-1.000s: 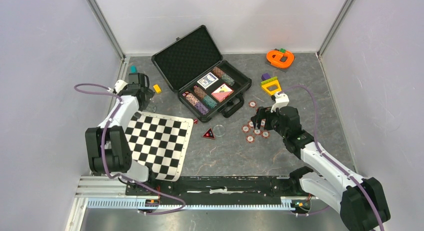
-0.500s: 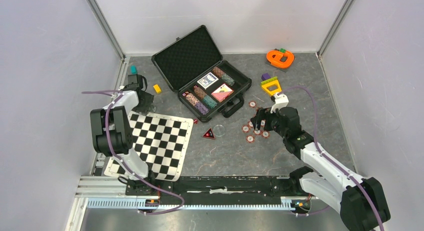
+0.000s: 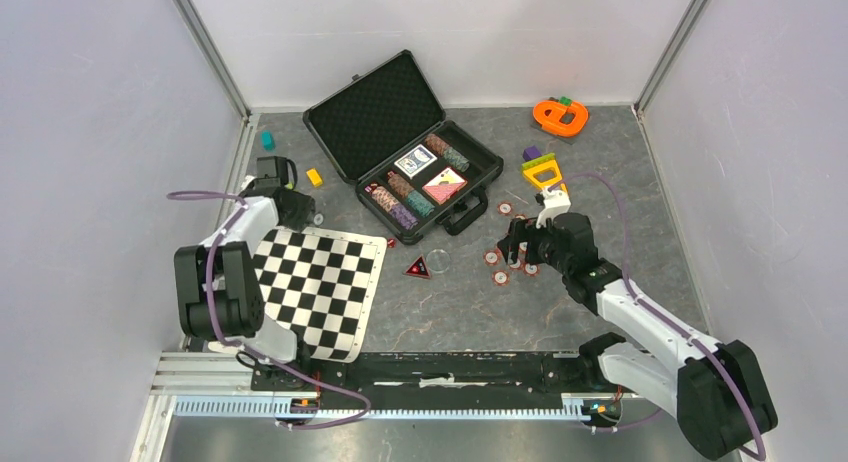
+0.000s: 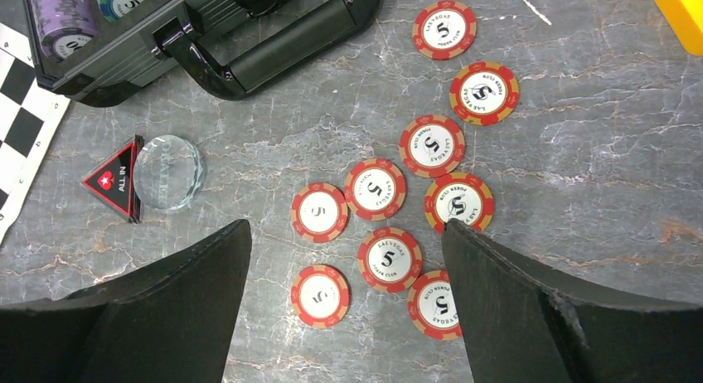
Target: Pack up texas hold em set
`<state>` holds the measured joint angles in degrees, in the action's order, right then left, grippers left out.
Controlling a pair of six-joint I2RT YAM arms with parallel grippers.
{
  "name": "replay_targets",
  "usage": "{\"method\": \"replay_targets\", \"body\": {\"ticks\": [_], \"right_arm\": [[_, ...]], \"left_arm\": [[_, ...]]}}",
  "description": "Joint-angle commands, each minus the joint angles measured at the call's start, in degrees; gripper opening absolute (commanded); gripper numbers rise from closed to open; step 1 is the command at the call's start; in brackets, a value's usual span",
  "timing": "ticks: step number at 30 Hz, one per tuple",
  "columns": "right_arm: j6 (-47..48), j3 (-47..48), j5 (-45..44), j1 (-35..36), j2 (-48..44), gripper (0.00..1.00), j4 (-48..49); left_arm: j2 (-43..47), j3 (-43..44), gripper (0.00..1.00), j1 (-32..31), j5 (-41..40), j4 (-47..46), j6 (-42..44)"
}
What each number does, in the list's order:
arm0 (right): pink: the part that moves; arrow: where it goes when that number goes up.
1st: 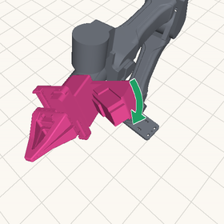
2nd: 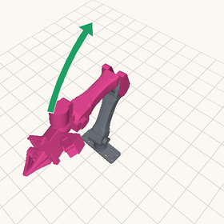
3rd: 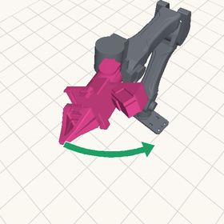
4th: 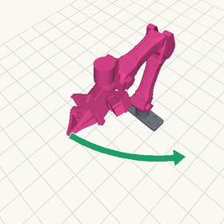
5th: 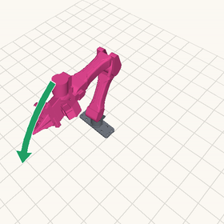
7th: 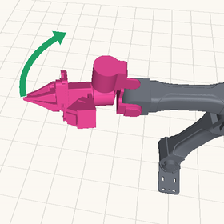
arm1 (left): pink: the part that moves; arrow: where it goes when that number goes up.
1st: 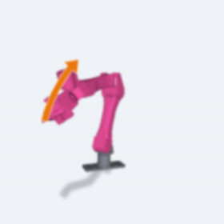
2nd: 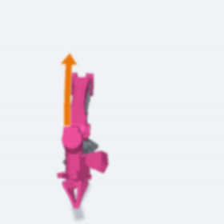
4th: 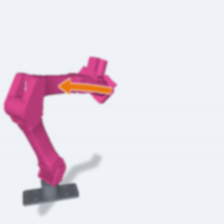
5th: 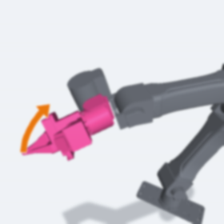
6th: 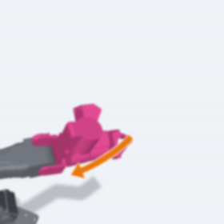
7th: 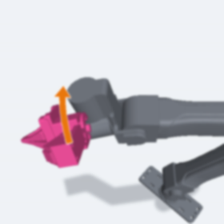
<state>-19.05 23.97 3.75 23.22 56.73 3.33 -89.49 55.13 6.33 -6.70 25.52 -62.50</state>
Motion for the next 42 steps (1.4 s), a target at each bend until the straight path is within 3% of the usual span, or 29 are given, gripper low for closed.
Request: {"method": "replay_targets", "body": {"ticks": [1, 7, 15, 21, 26, 30, 35, 38, 42], "right_arm": [[0.38, 2.05, 0.85, 0.14, -0.78, 0.9, 1.85], [0.81, 2.3, 0.26, 0.16, -2.02, 0.91, 1.94], [0.46, 3.84, 0.17, 0.16, -2.0, 0.91, 2.2], [1.99, 5.11, 8.7, 0.19, 0.3, 0.92, 4.85], [1.22, 8.83, 15.56, 0.91, 5.21, 0.91, 6.44], [1.72, 14.43, 11.6, 6.23, 9.81, 0.9, 1.5], [-1.47, 13.4, 5.99, 10.71, 10.97, 0.91, 2.42], [-1.99, 11.67, 5.55, 11.13, 10.39, 0.9, 4.25], [-1.79, 10.81, 5.56, 11.27, 9.74, 0.9, 4.86]], "left_arm": [[7.18, -0.31, 0.3, -5.54, 6.41, -8.8, 2.41], [9.82, -1.44, 0.17, -16.59, 15.31, -20.42, 1.96], [2.1, 4.55, 0.07, -24.78, 22.13, -29.84, 2.82], [-0.87, 4.99, 0.06, -28.69, 25.0, -36.17, 3.56], [-1.79, 4.51, 0.11, -29.46, 20.75, -32.64, 5.13], [2.02, 4.92, 0.29, -29.43, 15.1, -26.35, 13.08], [12.12, 2.17, 0.7, -29.44, 4.31, -15.45, 27.65], [17.79, -1.22, 0.98, -29.45, 0.68, -7.95, 30.64], [24.21, -8.6, 1.0, -29.73, -4.06, -1.36, 29.66]]}}
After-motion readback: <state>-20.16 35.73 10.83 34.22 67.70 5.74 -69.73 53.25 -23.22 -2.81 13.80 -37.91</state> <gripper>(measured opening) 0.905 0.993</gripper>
